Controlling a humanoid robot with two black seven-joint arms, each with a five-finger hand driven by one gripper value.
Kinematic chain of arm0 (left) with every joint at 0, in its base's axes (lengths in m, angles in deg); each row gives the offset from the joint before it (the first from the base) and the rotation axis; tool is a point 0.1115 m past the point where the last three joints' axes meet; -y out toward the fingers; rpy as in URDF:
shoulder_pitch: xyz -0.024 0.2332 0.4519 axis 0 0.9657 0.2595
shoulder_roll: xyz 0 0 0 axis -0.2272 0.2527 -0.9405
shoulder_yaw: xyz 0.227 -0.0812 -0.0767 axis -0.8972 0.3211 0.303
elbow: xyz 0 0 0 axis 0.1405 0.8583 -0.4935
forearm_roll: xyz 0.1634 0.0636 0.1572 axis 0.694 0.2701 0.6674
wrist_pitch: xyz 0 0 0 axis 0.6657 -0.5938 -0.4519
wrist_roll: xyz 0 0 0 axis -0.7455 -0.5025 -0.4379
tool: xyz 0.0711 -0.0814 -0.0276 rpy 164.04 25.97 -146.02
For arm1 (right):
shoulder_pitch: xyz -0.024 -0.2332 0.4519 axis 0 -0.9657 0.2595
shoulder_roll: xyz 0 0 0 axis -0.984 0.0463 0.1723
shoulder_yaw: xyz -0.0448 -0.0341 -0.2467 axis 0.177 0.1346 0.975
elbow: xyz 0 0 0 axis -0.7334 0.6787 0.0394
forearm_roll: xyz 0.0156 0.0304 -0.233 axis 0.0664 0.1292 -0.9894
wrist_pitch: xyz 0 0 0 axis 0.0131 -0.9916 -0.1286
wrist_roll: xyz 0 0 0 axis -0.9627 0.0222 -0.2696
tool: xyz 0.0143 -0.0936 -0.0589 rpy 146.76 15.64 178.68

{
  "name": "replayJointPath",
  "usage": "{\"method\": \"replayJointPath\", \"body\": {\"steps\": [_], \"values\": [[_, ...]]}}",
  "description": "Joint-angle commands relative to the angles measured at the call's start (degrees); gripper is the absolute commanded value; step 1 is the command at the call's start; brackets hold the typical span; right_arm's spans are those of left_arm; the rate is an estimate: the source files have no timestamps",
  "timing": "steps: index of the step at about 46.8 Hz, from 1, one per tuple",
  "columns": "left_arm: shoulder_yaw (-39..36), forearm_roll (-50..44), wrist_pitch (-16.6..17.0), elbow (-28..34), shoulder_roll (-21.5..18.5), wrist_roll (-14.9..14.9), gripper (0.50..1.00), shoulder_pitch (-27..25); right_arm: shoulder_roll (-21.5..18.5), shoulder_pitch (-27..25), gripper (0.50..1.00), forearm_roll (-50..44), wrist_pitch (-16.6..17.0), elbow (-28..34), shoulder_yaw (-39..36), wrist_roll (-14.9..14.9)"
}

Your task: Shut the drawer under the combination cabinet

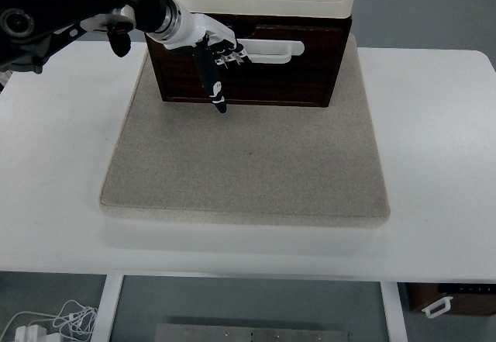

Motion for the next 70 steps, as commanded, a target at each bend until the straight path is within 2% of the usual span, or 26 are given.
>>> {"method": "replayJointPath", "body": {"steps": [1, 42, 46, 53, 59, 70], "values": [[0.09, -0.01, -0.01, -0.19, -0.01, -0.18, 0.996, 0.00, 0.00, -0.08, 0.952, 0.01, 0.03, 0.00, 0.00, 0.00], [0.79, 0.17, -0.53, -0.81, 0.87, -0.35, 0.996, -0.97, 0.00, 0.01, 0.952, 0.01, 0.03, 0.00, 0.00, 0.00], [2.63, -0.18, -2.02, -0.45, 0.87, -0.35, 0.996, -0.97, 0.00, 0.01, 0.952, 0.01, 0.03, 0.00, 0.00, 0.00], [8.34, -0.71, -7.47, -0.10, 0.96, -0.53, 0.996, -0.44, 0.00, 0.01, 0.952, 0.01, 0.03, 0.00, 0.00, 0.00], [11.95, -4.22, -7.94, 0.07, 1.66, -3.42, 0.996, 0.09, 0.00, 0.01, 0.952, 0.01, 0.03, 0.00, 0.00, 0.00], [19.15, -10.11, -7.94, -0.10, 2.46, -12.65, 0.999, 0.26, 0.00, 0.01, 0.952, 0.01, -0.05, 0.00, 0.00, 0.00]]}}
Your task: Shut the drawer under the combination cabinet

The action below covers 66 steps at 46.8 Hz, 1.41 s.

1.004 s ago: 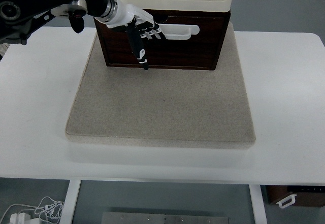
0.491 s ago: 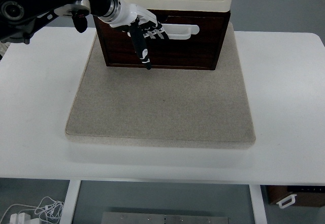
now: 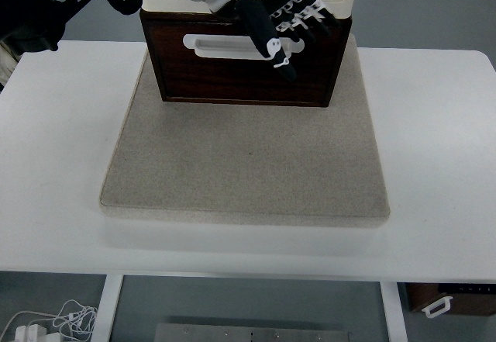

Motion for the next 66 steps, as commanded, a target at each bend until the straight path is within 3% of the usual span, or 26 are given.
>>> {"method": "replayJointPath", "body": {"steps": [1, 12, 22, 37, 48, 66], "values": [[2.87, -0.94, 0.02, -0.29, 0.35, -3.35, 0.999, 0.18, 0.00, -0.07, 0.952, 0.01, -0.03, 0.00, 0.00, 0.00], [8.49, -1.90, 0.02, -3.27, 2.19, -17.68, 0.999, 1.67, 0.00, 0.02, 0.952, 0.01, -0.03, 0.00, 0.00, 0.00], [19.12, -4.19, 0.02, -8.90, 4.21, -23.66, 0.999, 1.94, 0.00, 0.02, 0.952, 0.01, 0.05, 0.00, 0.00, 0.00], [27.83, -15.61, 0.02, -16.02, 3.07, -24.81, 0.996, 2.11, 0.00, 0.02, 0.952, 0.01, -0.03, 0.00, 0.00, 0.00], [35.30, -16.67, 0.04, -24.72, 1.67, -24.90, 0.996, 1.85, 0.00, 0.02, 0.952, -0.08, 0.05, 0.00, 0.00, 0.00], [38.56, -17.72, 12.34, -34.82, -2.91, -24.90, 0.999, 2.11, 0.00, 0.02, 0.952, 0.01, -0.03, 0.00, -0.09, 0.00]]}}
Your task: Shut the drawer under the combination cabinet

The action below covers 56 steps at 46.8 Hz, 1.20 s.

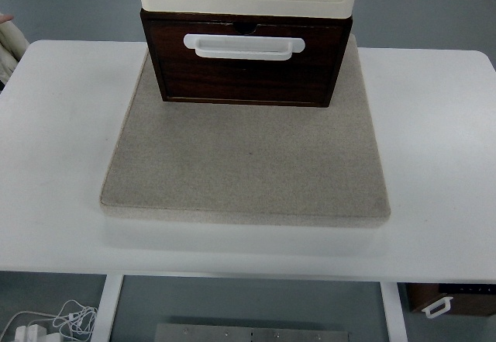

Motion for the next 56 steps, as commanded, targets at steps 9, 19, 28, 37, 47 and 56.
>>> {"method": "replayJointPath", "body": {"steps": [9, 19, 28, 37, 47, 56], "values": [[-0.61, -1.85, 7.96, -9.31, -0.22, 0.87, 0.999, 0.37, 0.00, -0.06, 0.952, 0.02, 0.05, 0.00, -0.44, 0.00], [-0.61, -6.85, 11.65, -11.16, -0.13, 1.31, 0.999, 4.23, 0.00, -0.06, 0.952, 0.10, 0.05, 0.00, -0.27, 0.00], [-0.70, -12.39, 15.61, -11.25, 0.05, 2.98, 0.999, 8.10, 0.00, -0.06, 0.952, 0.19, 0.05, 0.00, -0.26, 0.00], [-0.52, -14.24, 18.95, -11.25, 0.49, 3.16, 0.999, 12.23, 0.00, -0.14, 0.952, 0.10, 0.05, 0.00, 0.09, 0.00], [-0.61, -17.67, 19.92, -11.16, 2.51, 3.68, 0.999, 16.36, 0.00, -0.32, 0.952, 0.10, 0.40, 0.00, 0.09, 0.00], [-1.23, -17.14, 19.75, -11.34, 5.14, 6.24, 0.999, 18.74, 0.00, -0.49, 0.952, 0.28, 0.05, 0.00, 0.00, 0.00]]}}
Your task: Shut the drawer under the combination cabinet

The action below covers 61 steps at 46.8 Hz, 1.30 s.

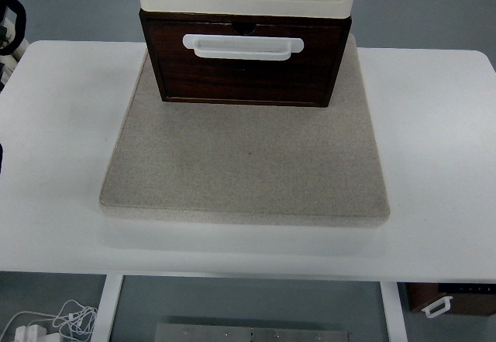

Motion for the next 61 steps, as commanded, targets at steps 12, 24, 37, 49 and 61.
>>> {"method": "replayJointPath", "body": {"steps": [12, 24, 37, 49, 61], "values": [[0.49, -1.15, -2.13, 0.11, 2.18, 1.64, 0.999, 4.80, 0.00, -0.35, 0.952, 0.20, -0.07, 0.02, -0.18, 0.00], [0.40, -7.83, -7.75, -0.07, 2.88, 1.56, 0.999, 8.32, 0.00, -0.62, 0.952, 0.20, -0.07, 0.02, -0.18, 0.00], [-0.12, -7.48, -12.68, -1.91, 4.20, 1.56, 0.999, 9.20, 0.00, -0.62, 0.952, 0.20, 0.01, 0.02, -0.27, 0.00], [-0.39, -6.87, -13.65, -4.46, 5.87, 0.59, 0.999, 8.85, 0.00, -0.62, 0.952, 0.20, 0.01, 0.02, -0.36, 0.00], [-0.39, -6.87, -13.47, -4.72, 6.92, 0.06, 0.999, 8.58, 0.00, -0.62, 0.952, 0.11, -0.07, 0.02, -0.36, 0.00]]}}
